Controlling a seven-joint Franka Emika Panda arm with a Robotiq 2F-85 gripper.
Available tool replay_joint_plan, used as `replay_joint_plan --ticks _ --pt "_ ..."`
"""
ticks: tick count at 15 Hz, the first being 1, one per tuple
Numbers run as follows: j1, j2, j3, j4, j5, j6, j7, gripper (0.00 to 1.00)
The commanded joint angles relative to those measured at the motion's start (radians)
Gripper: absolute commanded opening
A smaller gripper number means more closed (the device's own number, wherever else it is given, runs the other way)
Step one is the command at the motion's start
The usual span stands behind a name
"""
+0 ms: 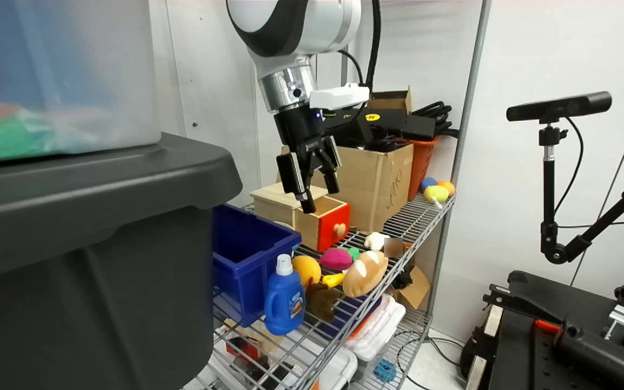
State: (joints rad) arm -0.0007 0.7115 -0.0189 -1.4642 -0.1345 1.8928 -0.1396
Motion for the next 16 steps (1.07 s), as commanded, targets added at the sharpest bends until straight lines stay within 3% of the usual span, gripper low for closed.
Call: replay_joint_plan --ticks 1,16 --pt "0.005 0.023 0.005 0.052 -0.005 -0.049 0.002 1.00" --pt "0.027 0.014 0.012 0.034 -0.001 -0.042 0.018 1.00"
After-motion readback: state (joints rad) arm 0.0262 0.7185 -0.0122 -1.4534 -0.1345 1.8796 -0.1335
